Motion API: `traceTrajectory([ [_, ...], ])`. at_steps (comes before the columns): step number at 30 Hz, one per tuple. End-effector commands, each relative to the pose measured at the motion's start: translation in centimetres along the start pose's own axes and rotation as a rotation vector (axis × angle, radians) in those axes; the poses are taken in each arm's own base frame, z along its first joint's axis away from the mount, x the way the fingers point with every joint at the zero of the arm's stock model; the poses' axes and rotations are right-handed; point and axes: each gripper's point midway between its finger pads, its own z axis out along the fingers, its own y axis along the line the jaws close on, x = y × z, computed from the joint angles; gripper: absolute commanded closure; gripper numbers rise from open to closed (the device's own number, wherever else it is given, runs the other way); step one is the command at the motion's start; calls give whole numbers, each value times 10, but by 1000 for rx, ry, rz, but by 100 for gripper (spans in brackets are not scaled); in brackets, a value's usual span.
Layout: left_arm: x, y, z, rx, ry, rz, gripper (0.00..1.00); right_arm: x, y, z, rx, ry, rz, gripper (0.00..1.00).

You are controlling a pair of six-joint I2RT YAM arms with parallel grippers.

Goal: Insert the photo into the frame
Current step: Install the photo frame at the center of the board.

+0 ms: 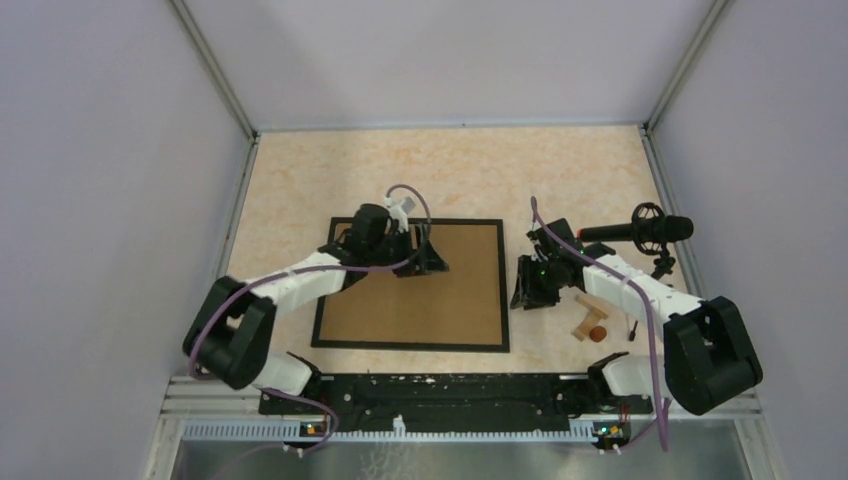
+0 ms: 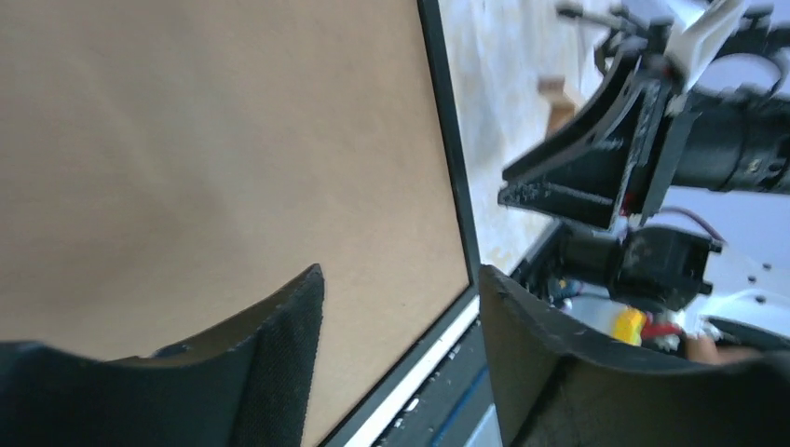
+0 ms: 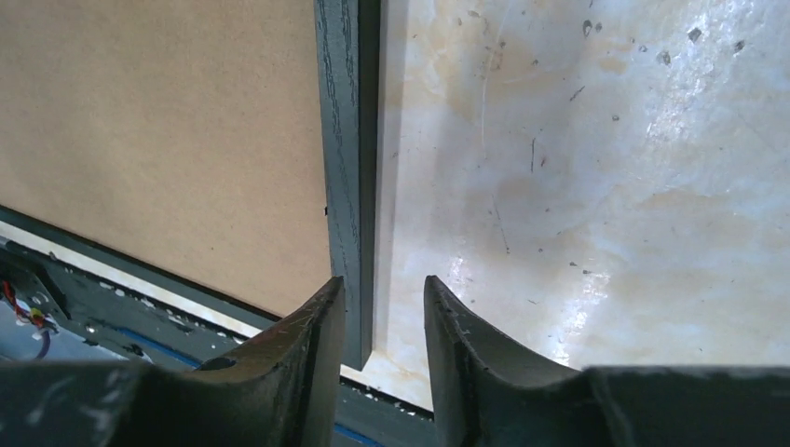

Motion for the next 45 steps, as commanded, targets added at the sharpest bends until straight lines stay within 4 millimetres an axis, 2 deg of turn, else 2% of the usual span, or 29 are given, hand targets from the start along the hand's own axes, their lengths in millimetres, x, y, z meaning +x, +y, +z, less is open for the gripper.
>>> traceTrajectory([
  [1,33,-33,38,195,94,-63,40,-5,-1,-1,8,-31,9,65],
  [4,47,-15,53,164,124,-110,51,-9,6,9,-28,-16,12,68],
  [8,62,14,60,69,150,-144,55,-12,11,21,-57,0,21,69],
  [12,82,47,62,-69,190,-196,57,-13,10,27,-57,2,17,69],
  [14,90,61,62,-118,210,-224,61,-14,8,30,-49,7,17,69],
  [18,105,78,59,-173,239,-255,64,-11,6,35,-43,30,19,70],
  [23,112,88,57,-210,256,-267,64,3,5,37,-42,58,17,70],
  [30,119,94,54,-236,274,-276,64,5,-4,44,18,69,30,70],
  [36,124,96,51,-240,278,-288,64,4,-9,54,177,70,49,70],
  [42,125,94,49,-225,284,-279,65,11,-33,81,368,128,48,70],
  [43,125,94,49,-224,283,-271,65,12,-31,87,369,143,30,70],
  [45,125,93,48,-221,284,-261,65,7,-2,84,246,168,5,68],
])
